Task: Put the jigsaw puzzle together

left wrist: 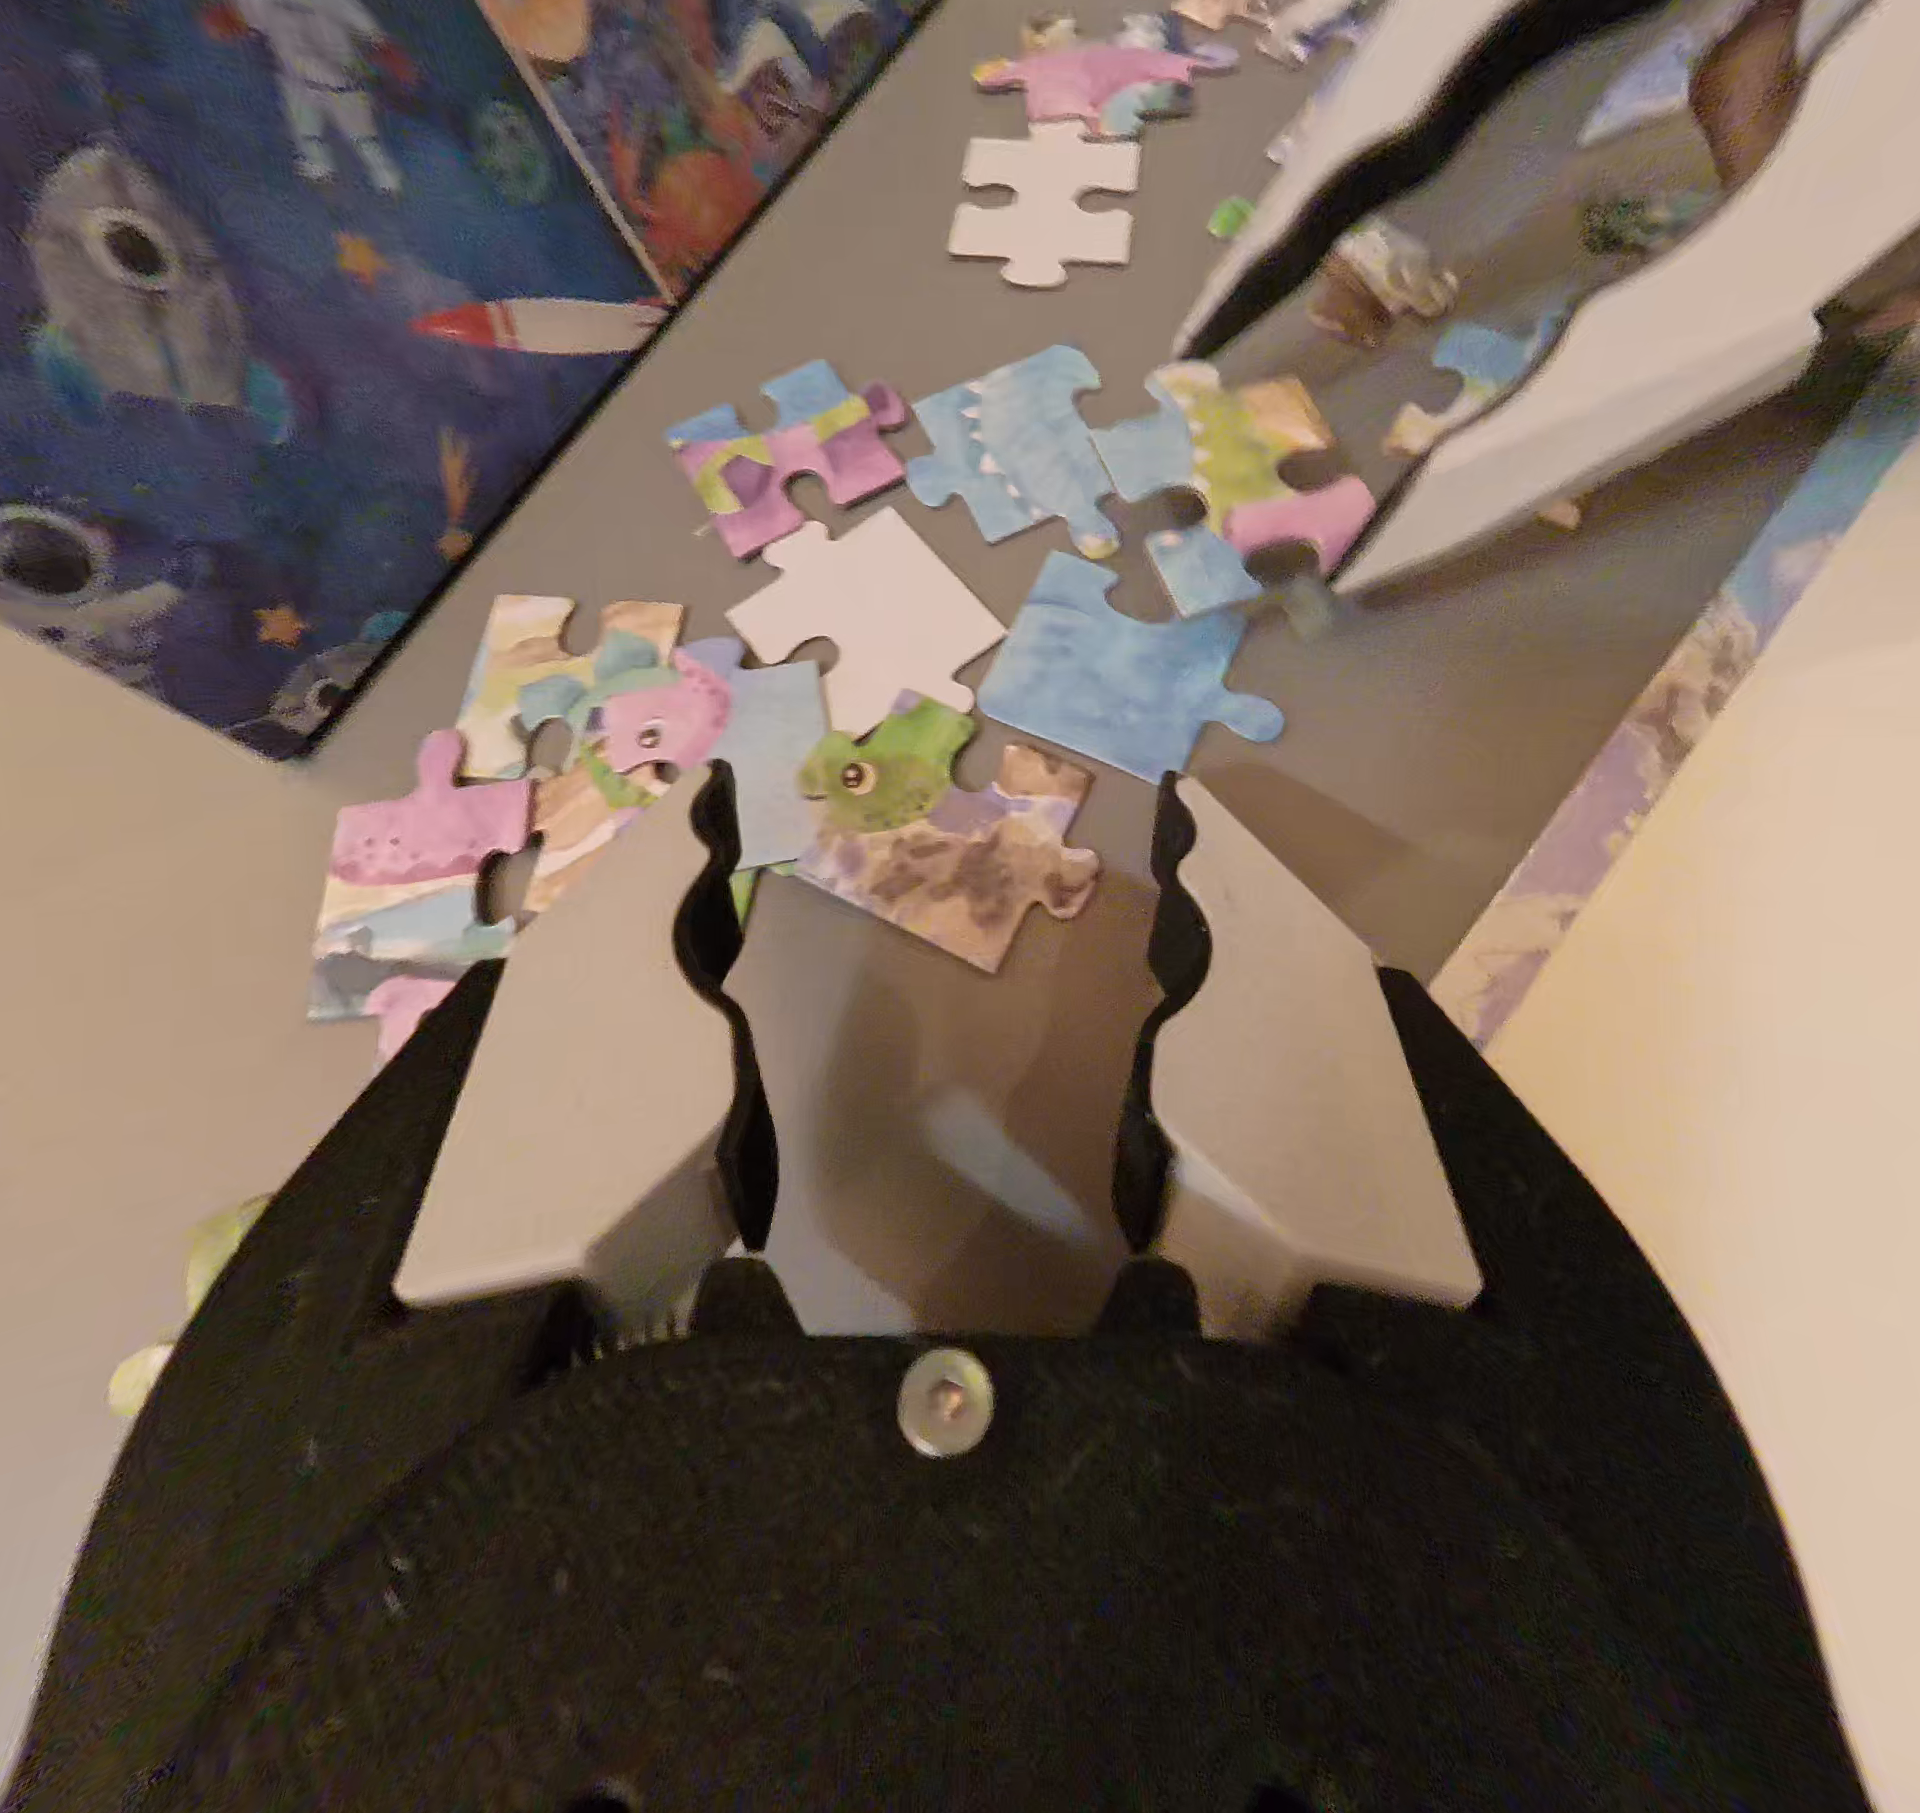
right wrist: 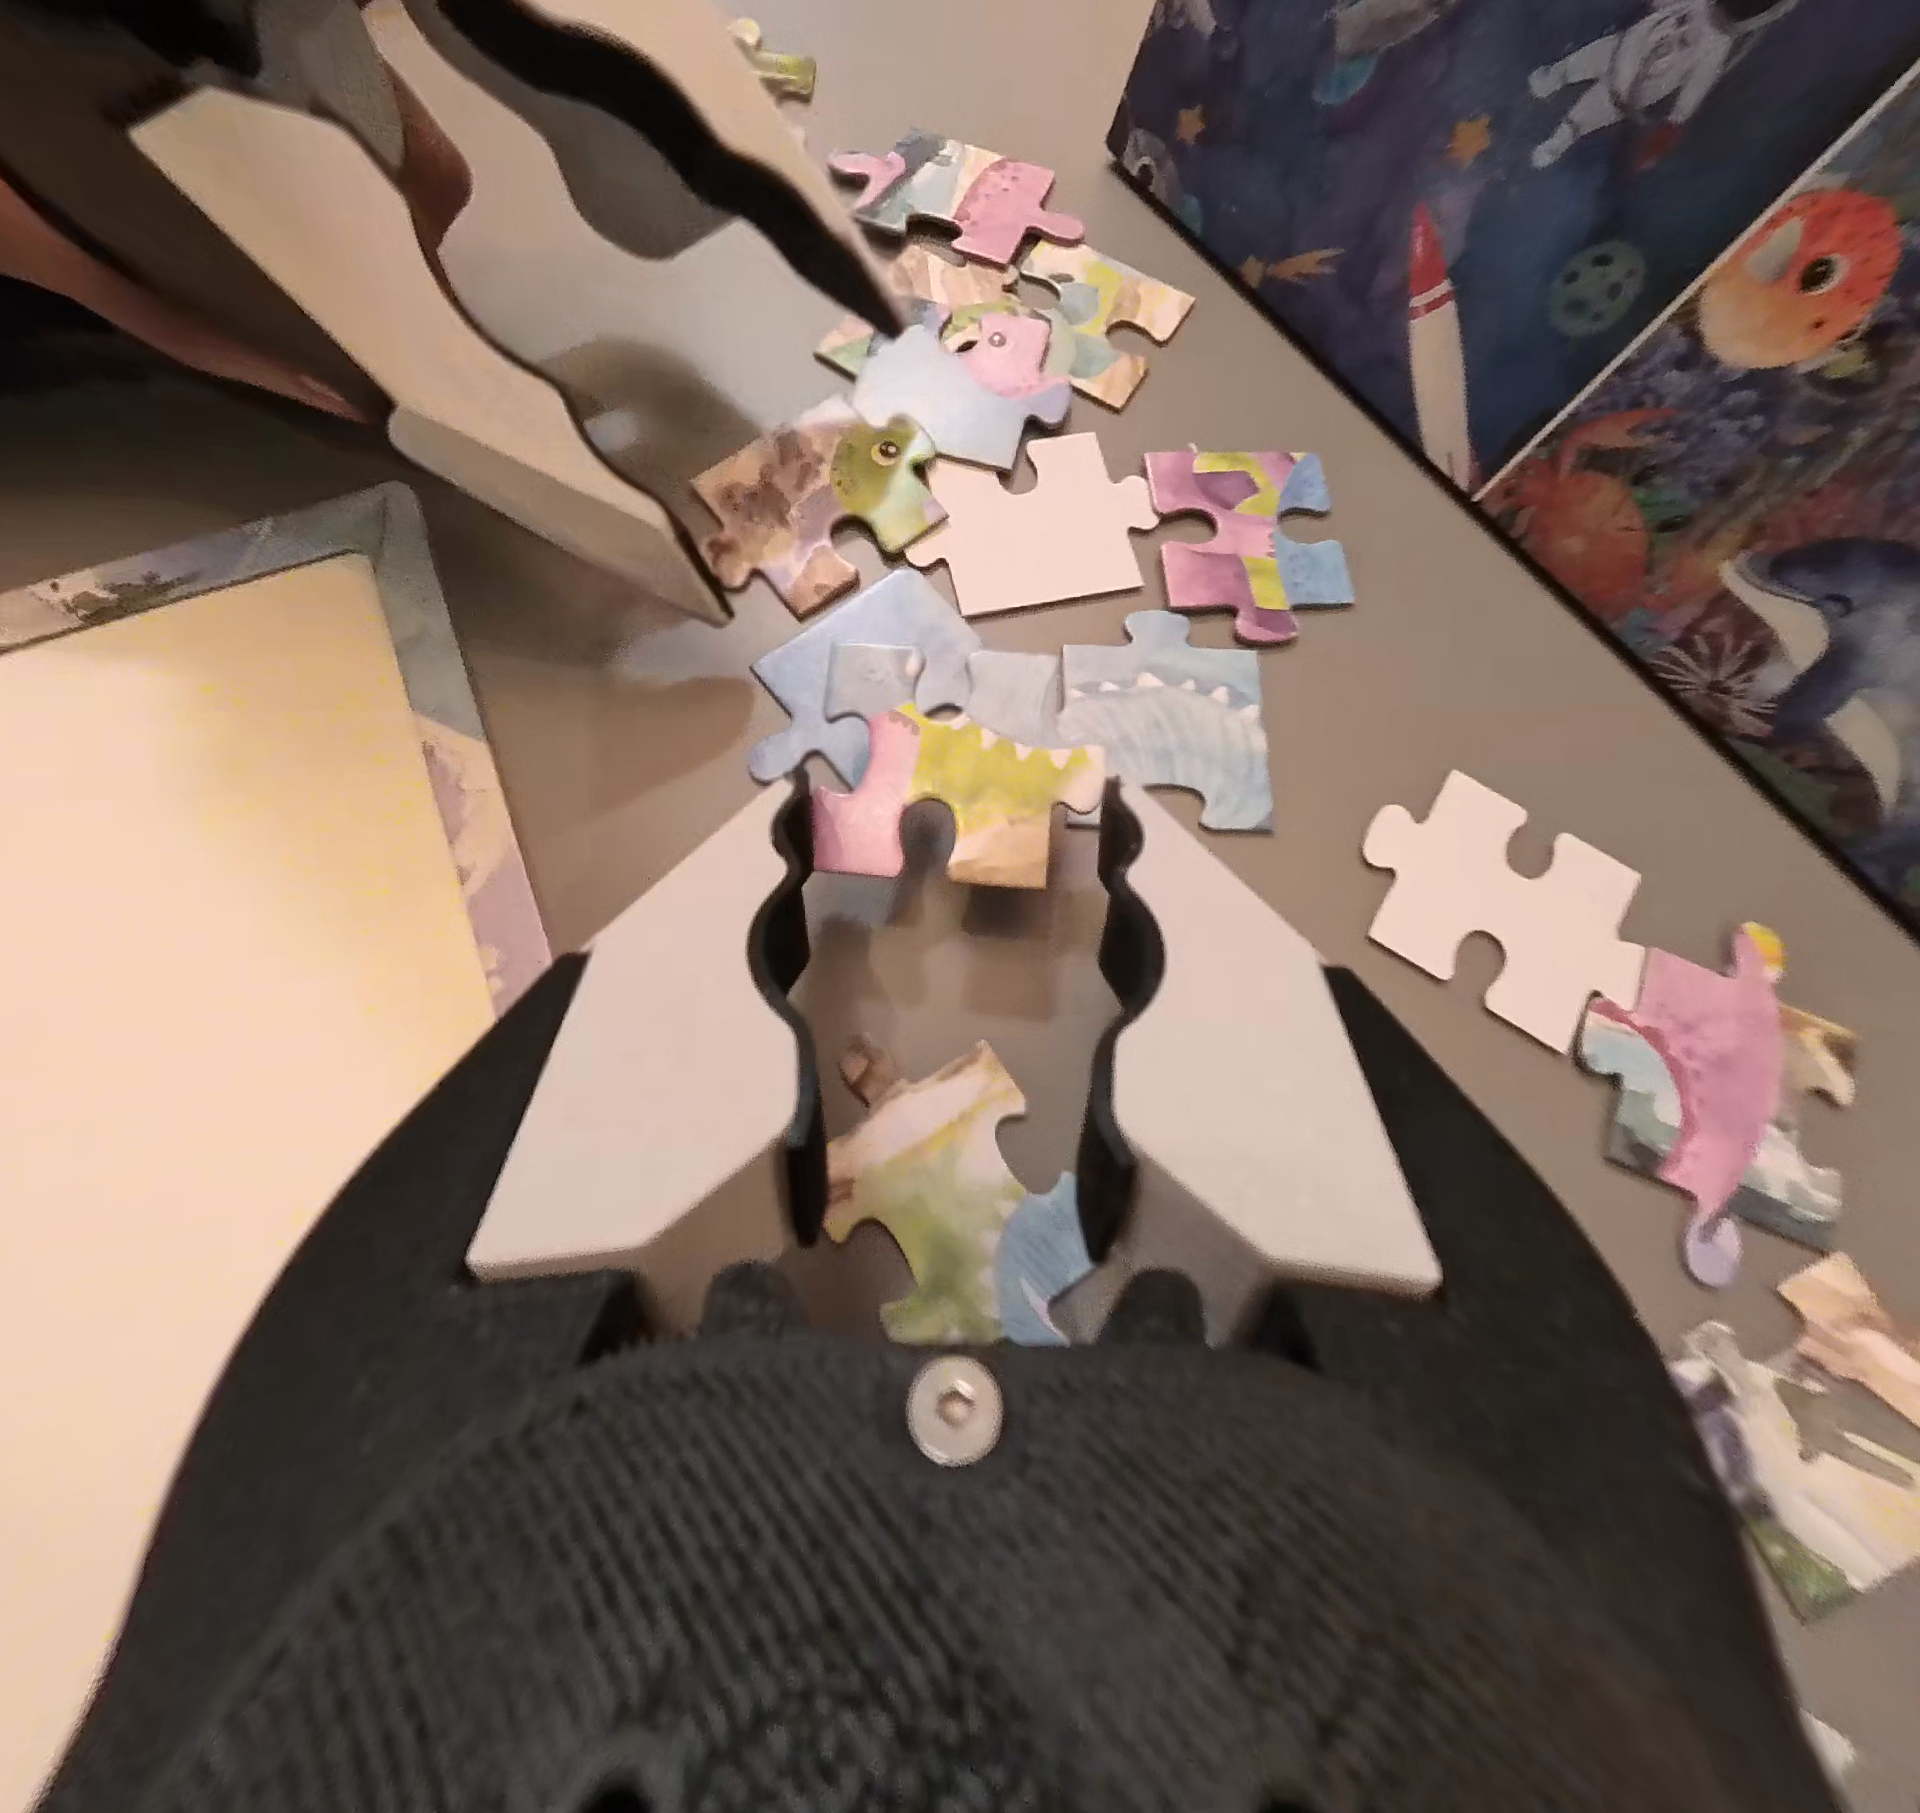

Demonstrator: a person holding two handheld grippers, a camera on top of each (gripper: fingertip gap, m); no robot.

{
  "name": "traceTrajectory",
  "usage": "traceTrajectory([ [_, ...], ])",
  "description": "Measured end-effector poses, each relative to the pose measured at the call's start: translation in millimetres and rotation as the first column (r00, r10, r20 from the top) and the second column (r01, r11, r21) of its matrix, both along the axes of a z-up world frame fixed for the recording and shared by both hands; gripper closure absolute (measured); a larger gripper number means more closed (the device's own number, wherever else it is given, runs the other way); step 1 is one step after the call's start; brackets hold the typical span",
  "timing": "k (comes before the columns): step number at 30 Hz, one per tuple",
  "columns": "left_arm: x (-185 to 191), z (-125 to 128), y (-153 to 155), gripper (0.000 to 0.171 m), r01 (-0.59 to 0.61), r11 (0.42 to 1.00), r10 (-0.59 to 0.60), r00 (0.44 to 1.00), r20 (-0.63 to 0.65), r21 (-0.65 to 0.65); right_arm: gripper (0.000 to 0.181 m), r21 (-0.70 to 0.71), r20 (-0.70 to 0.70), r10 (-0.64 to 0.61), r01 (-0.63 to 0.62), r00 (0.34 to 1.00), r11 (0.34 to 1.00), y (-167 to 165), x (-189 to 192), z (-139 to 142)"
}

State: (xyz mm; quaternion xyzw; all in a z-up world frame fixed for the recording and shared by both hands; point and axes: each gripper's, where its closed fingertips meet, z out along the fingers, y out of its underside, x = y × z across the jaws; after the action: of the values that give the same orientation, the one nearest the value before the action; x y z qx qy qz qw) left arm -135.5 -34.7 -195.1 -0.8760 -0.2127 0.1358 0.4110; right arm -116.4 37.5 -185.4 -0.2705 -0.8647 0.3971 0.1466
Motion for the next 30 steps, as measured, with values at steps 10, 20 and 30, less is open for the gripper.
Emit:
traceTrajectory([
  [10, 19.0, -15.5, -11.8, 0.145, 0.117, 0.975, -0.113, 0.993, 0.03, -0.189, 0.127, 0.095, 0.09, 0.001, -0.009, 0.996, 0.995, 10.3, 7.6, -18.6],
  [20, 34.0, -15.2, -40.9, 0.159, 0.154, 0.959, -0.108, 0.974, 0.197, -0.238, 0.127, 0.156, 0.128, -0.006, -0.014, 0.992, 0.988, 20.9, 12.2, -24.6],
  [30, 9.8, -11.7, -10.7, 0.105, 0.065, 0.991, -0.061, 0.997, 0.036, -0.119, 0.123, 0.022, -0.028, 0.015, -0.014, 0.999, 1.0, 3.5, 2.6, 4.6],
])
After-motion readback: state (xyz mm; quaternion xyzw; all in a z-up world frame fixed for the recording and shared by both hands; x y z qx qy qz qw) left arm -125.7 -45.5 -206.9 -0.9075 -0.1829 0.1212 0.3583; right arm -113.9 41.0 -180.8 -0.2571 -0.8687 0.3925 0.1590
